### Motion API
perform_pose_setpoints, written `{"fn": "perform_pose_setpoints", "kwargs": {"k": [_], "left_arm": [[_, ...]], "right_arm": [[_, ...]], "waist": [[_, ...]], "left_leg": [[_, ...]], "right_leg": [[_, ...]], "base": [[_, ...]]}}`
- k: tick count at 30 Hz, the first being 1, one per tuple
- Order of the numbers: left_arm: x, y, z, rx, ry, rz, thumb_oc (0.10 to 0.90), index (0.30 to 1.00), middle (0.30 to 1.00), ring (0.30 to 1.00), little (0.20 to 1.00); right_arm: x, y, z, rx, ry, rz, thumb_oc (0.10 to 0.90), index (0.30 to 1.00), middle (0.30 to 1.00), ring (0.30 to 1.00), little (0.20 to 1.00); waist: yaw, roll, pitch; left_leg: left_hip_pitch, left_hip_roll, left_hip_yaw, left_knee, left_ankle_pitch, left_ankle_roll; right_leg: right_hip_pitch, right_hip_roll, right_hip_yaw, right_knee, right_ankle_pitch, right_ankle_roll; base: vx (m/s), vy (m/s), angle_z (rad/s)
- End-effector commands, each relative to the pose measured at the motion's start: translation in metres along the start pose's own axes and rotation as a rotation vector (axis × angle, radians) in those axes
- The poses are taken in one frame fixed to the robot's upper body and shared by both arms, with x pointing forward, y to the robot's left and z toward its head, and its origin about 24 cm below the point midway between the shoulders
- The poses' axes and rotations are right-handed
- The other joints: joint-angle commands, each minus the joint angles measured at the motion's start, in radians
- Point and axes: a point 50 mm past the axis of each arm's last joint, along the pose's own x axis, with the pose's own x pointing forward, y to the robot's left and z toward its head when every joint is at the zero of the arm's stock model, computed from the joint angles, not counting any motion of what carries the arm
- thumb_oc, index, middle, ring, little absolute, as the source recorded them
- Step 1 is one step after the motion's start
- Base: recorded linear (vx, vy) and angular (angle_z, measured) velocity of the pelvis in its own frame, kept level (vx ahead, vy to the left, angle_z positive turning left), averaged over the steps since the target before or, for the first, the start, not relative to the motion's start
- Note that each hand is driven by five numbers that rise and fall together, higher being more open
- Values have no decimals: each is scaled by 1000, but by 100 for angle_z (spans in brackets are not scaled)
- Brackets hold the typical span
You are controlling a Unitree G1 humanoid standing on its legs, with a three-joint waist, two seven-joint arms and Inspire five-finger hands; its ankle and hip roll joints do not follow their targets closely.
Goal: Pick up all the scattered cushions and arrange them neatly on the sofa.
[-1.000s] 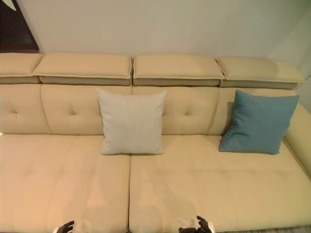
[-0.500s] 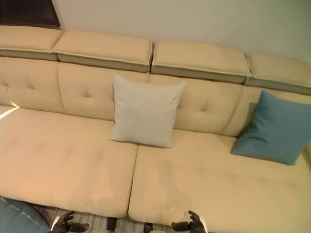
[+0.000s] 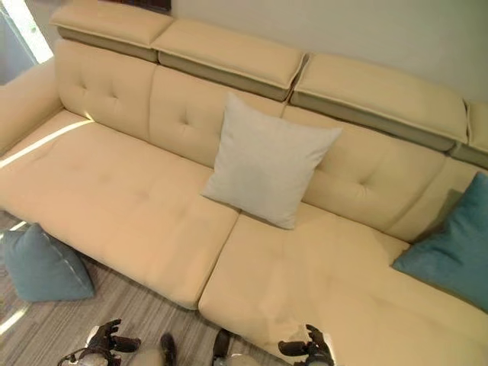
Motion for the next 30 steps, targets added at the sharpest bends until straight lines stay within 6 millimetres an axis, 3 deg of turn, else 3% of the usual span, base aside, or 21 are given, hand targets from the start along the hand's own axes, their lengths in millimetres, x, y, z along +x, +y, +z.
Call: {"fn": "perform_pose_setpoints", "kwargs": {"k": [1,8,9,11,14,18,21,24,26,27,30], "left_arm": [[-2,-1,2,58,-50,-13,800,900,900,900,900],[-2,12,-11,61,-4,23,800,900,900,900,900],[-1,16,-11,64,-1,35,800,900,900,900,900],[0,23,-7,66,-16,60,800,900,900,900,900],[0,27,-9,81,-13,62,800,900,900,900,900],[0,35,-16,74,15,75,800,900,900,900,900],[-2,30,-22,-10,47,76,800,900,900,900,900],[-2,23,-19,-30,42,62,800,900,900,900,900],[-1,17,-15,-53,30,47,800,900,900,900,900],[-1,15,-13,-41,25,35,800,900,900,900,900],[-2,15,-15,-31,29,31,800,900,900,900,900]], "right_arm": [[0,1,2,42,5,-21,800,900,900,900,900],[2,14,24,-11,-59,17,800,900,900,900,900],[2,16,29,-14,-74,23,800,900,900,900,900],[3,17,36,-22,-100,32,800,900,900,900,900],[3,15,37,-31,-106,29,800,900,900,900,900],[2,19,38,-55,-121,49,800,900,900,900,900],[2,17,41,-32,-131,39,800,900,900,900,900],[3,14,44,-27,-142,27,800,900,900,900,900],[4,9,41,-31,-129,14,800,900,900,900,900],[5,7,36,-63,-102,3,800,900,900,900,900],[4,7,32,-75,-87,6,800,900,900,900,900]], "waist": [[22,-24,-60],[49,-22,-34],[48,-20,-27],[36,-7,-21],[40,-2,-26],[70,-10,-44],[66,-8,-37],[57,-5,-18],[39,-1,-7],[34,-2,-14],[31,-13,-24]], "left_leg": [[82,-52,-19,-209,-26,34],[93,-93,-66,-322,20,54],[90,-95,-80,-330,28,58],[77,-108,-136,-349,54,71],[52,-115,-171,-350,79,73],[19,-135,-210,-356,105,59],[-17,-152,-218,-346,123,38],[-65,-156,-180,-295,130,27],[-109,-122,-48,-242,134,24],[-109,-81,41,-222,119,30],[-95,-71,42,-200,97,33]], "right_leg": [[-45,-42,145,53,-21,163],[-105,-77,144,137,-6,191],[-125,-73,176,160,-7,194],[-148,-4,356,225,-45,198],[-131,22,398,255,-77,185],[-73,36,372,205,-125,163],[-59,44,391,129,-106,156],[-46,33,370,96,-98,153],[-41,15,322,80,-92,153],[-32,2,283,70,-84,150],[-21,-9,264,68,-76,150]], "base": [[-45,201,71],[-107,152,39],[-137,67,21],[-131,85,64],[-109,26,106],[-51,-50,74],[-69,-82,65],[-104,-21,81],[-169,9,162],[-102,17,181],[-12,26,58]]}}
